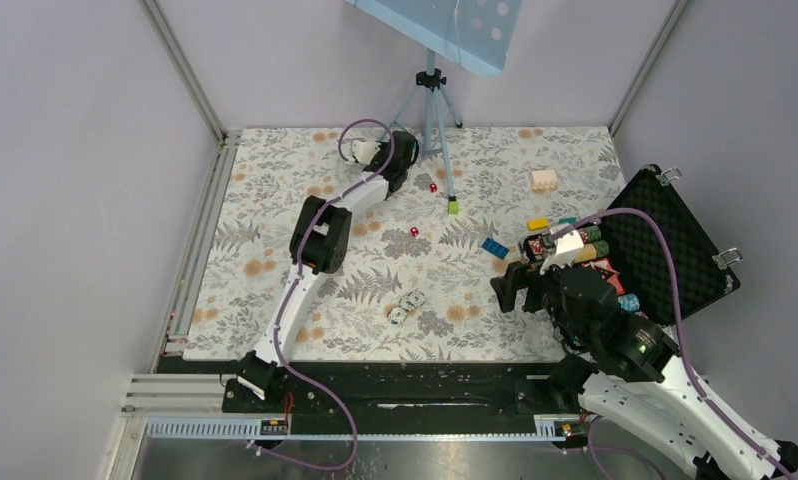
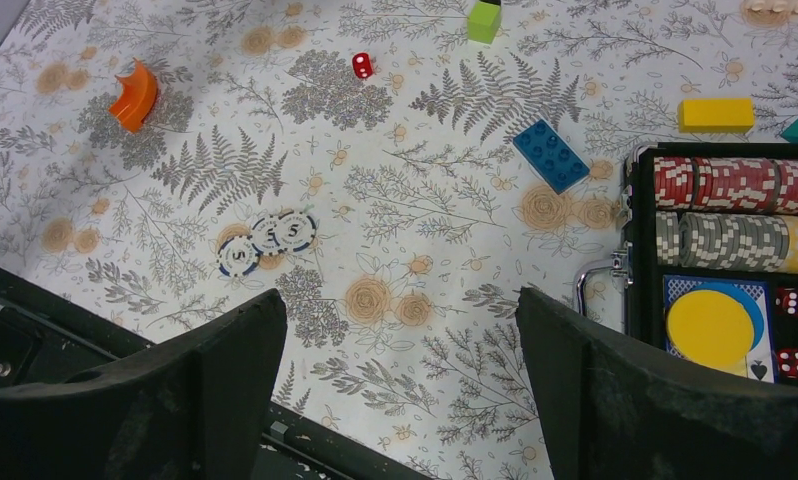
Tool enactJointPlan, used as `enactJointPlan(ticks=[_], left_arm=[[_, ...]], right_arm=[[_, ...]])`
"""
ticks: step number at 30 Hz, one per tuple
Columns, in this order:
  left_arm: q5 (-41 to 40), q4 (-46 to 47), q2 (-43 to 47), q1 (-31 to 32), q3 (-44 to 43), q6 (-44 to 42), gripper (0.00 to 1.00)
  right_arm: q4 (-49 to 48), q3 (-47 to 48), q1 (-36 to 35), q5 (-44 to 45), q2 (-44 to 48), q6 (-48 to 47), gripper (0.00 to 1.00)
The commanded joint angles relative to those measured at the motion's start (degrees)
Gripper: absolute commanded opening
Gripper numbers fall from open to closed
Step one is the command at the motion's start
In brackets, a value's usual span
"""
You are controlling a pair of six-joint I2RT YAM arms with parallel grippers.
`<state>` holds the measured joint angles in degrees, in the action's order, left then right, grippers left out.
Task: Pack up texas hold em set
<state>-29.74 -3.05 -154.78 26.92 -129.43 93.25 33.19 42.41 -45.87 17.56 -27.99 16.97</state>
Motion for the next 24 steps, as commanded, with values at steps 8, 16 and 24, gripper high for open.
enactJointPlan(ticks=[8, 16, 24], left_arm=[[-4.3, -6.4, 4.2, 0.0, 3.3, -0.8, 0.00], [-3.1, -1.3, 9.0, 0.0, 12.3, -2.0, 0.00], [-0.8, 5.1, 13.0, 0.0, 19.4, -3.5, 0.00]], right_arm=[[0.0, -0.4, -0.4, 2.1, 1.1, -0.2, 0.91], [-0.1, -1.0, -0.4, 2.0, 1.6, 0.0, 0.91], [0.0, -2.0, -0.4, 1.9, 2.8, 0.5, 0.91]])
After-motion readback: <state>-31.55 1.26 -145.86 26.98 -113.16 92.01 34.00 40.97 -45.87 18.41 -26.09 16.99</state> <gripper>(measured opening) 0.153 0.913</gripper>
